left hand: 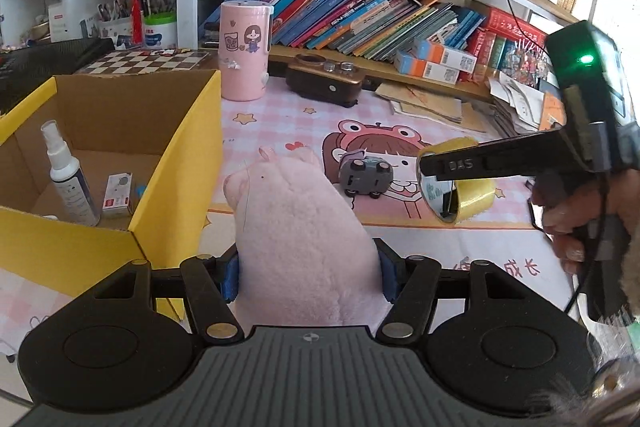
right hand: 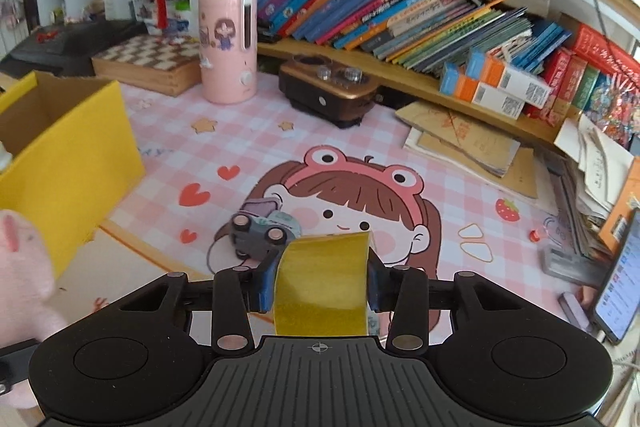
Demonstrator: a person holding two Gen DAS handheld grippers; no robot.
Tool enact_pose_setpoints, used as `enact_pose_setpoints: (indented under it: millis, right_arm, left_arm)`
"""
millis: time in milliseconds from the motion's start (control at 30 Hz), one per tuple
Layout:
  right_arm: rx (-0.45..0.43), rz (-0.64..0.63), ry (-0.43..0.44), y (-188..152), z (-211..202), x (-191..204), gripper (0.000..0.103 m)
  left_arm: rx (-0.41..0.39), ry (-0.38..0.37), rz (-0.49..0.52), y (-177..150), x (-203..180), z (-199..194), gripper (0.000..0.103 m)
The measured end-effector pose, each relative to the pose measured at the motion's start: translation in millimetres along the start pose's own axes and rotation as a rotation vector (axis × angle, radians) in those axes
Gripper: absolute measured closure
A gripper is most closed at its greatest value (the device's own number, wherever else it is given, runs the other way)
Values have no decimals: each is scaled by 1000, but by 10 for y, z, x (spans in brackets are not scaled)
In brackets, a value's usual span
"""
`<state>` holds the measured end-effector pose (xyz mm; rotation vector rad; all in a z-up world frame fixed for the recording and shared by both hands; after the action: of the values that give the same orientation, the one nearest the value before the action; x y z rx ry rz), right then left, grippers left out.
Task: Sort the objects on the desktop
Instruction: 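Lift and carry the pink pig and yellow tape toward the yellow box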
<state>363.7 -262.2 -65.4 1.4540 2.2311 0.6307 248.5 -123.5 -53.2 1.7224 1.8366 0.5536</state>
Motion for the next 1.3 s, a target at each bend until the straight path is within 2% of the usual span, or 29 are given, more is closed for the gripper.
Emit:
enact_pose_setpoints:
  millis: [233,433,533,600,700,800,833,900,933,1033,1300]
  right_arm:
    - [-67,14,5,-130,-377,48,62]
    - [-200,-159,-98,-136,-645,257,62]
    - [-217,-184,-68,-150,-708,336,62]
    - [-213,-186,-88,-144,-703,352,62]
    - [-178,-192,-200,-139,-588,311,62]
    - [-160,-197,-99,-189,-577,336,62]
    - [-156,-199,-95,-206,-574,344,62]
    - [-154,-190,-167,-219,-531,319,62]
    - [-147,-171,-173,-222,-509,291,62]
    - [-110,-115,-92,-266,-512,251,62]
    - [-67,-51,-40,-523,-649,294,62]
  left_arm:
    - [1,-12,-10,-115,28,-126,42]
    - [-3,-23,-11,-186,45,-204,42]
    - [-3,-27,-15,-226,50,-234,42]
    - [-3,-28,-20,-251,57,-256,42]
    - [-3,-26,-27,-286,67,-290,42]
    - [-6,-22,-32,-314,78,-326,42]
    - [-7,-19,-37,-320,85,-335,42]
    - [-8,-14,-42,-334,95,-353,42]
    - [-10,-11,-41,-343,99,-364,42]
    - [-8,-13,-45,-363,102,-379,42]
    - [-27,-30,-15,-356,73,-475,42]
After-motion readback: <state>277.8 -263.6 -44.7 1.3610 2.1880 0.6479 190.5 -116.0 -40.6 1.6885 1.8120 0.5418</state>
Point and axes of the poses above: each gripper's, at about its wrist camera, not at the fingertips, and z roughly the way its jaws point, x to its left, y to its top, the point moved 6 cm from there along z, roughly the way its jaws point, and after that the axes turned 10 degrees about x, right-handed, at the moved point
